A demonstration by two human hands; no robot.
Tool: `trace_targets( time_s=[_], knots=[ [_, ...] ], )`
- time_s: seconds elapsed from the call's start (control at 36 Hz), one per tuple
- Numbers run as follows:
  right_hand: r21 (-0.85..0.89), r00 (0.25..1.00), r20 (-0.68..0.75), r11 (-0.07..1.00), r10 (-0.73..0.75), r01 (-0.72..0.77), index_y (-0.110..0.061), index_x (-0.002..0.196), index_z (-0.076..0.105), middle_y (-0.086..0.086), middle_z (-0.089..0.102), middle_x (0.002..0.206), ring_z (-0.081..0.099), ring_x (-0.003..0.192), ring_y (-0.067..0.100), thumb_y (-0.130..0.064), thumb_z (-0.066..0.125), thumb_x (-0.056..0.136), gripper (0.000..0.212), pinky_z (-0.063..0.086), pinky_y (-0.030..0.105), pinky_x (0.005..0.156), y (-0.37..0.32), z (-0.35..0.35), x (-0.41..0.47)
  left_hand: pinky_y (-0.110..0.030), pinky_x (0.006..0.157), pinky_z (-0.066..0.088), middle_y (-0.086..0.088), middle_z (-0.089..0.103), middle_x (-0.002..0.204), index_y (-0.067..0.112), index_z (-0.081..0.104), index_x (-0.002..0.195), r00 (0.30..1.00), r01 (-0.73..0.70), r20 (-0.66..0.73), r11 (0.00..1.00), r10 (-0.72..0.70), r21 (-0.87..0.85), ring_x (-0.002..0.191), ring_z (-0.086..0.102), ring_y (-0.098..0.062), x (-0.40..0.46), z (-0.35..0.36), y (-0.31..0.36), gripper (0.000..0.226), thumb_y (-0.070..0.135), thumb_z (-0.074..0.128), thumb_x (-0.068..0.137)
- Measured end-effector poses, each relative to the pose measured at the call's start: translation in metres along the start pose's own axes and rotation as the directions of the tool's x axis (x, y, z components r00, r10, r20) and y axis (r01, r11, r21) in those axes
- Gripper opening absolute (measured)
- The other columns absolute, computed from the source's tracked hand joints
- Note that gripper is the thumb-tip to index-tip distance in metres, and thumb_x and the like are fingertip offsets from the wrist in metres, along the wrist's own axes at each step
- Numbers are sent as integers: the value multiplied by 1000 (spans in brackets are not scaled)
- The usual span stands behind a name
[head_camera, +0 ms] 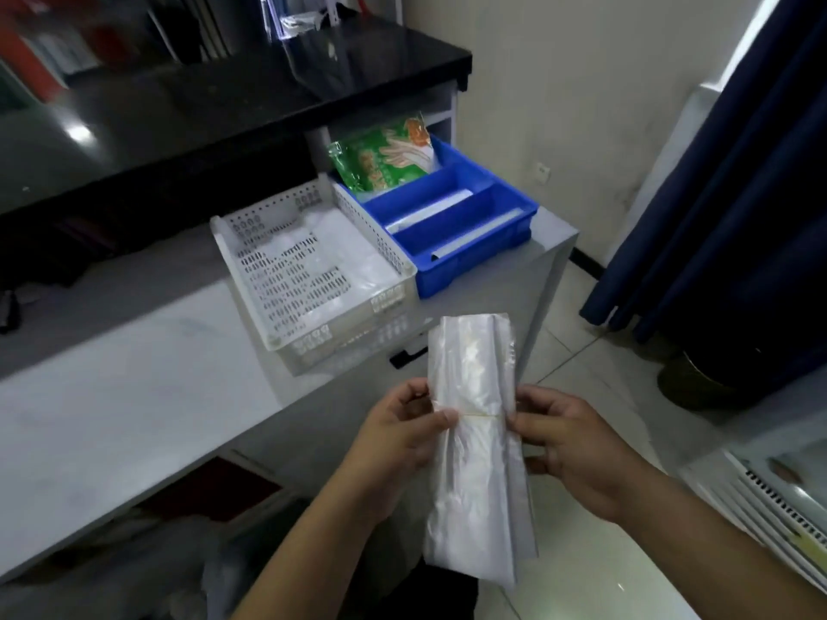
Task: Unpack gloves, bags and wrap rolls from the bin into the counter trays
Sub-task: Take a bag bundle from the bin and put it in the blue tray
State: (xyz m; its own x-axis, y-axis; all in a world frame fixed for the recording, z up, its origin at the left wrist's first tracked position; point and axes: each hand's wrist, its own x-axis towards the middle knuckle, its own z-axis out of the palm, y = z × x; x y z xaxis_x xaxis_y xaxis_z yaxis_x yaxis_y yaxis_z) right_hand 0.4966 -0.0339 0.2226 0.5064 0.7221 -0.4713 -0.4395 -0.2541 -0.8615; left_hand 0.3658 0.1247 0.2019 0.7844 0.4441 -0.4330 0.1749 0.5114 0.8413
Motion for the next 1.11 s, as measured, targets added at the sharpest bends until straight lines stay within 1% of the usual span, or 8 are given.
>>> trace_targets(
  time_s=[0.17,0.31,0.44,0.53,0.67,0.97,1.06,1.11],
  knots=[
    [-137,993,-35,985,-113,107,-33,98,79,3,77,95,74,84,19,-9,65,91,29,59,31,63,-77,5,83,-33,70,55,-20,69,103,7,60,106,988,-96,-137,985,76,-142,83,66,-27,84,11,63,27,-8,64,84],
    [-280,979,-29,942,-201,186,-48,105,72,-9,75,101,72,92,12,-36,65,87,23,62,39,74,-122,-2,135,-49,86,48,-24,65,106,13,64,103,987,-86,-156,960,45,-266,92,60,-34,147,26,106,26,-5,63,85],
    [-395,970,15,890,-241,227,-53,115,63,-13,72,108,70,97,7,-42,73,80,38,61,40,81,-157,-20,174,-45,69,60,-19,70,104,14,62,111,985,-49,-169,920,-19,-388,84,69,-32,196,45,138,28,-1,63,87],
    [-538,972,26,816,-234,211,-56,127,50,-23,68,111,67,99,0,-31,82,76,65,58,34,83,-174,-25,198,-62,87,55,-25,69,114,13,59,118,980,-29,-185,875,-69,-484,98,67,-40,222,53,154,31,-1,60,90],
    [-716,941,127,627,-315,307,-51,139,36,-24,61,118,59,104,-1,-29,75,83,71,54,29,85,-203,-29,246,-36,64,60,-20,69,116,11,57,122,958,-166,-285,831,9,-531,80,73,-22,257,56,174,32,-2,55,93],
    [-762,816,499,300,-292,573,-48,134,46,-14,65,113,57,90,10,-21,67,84,60,45,29,74,-290,-59,374,-37,104,45,0,51,140,47,40,131,739,-381,-580,923,343,60,122,57,-13,285,31,234,78,17,83,73],
    [-777,762,603,41,-235,628,-49,141,37,-1,67,119,52,86,14,-31,60,92,57,37,28,71,-308,-61,411,-24,107,35,23,37,142,52,35,135,577,-298,-396,636,714,712,131,36,8,286,10,267,82,25,85,74],
    [-754,733,657,-137,-176,642,-50,145,30,2,64,128,58,94,21,-33,55,95,58,36,27,72,-315,-57,433,-29,114,27,17,30,150,48,37,138,622,-126,-178,322,763,938,140,26,0,293,-1,287,82,33,85,72]
  ],
)
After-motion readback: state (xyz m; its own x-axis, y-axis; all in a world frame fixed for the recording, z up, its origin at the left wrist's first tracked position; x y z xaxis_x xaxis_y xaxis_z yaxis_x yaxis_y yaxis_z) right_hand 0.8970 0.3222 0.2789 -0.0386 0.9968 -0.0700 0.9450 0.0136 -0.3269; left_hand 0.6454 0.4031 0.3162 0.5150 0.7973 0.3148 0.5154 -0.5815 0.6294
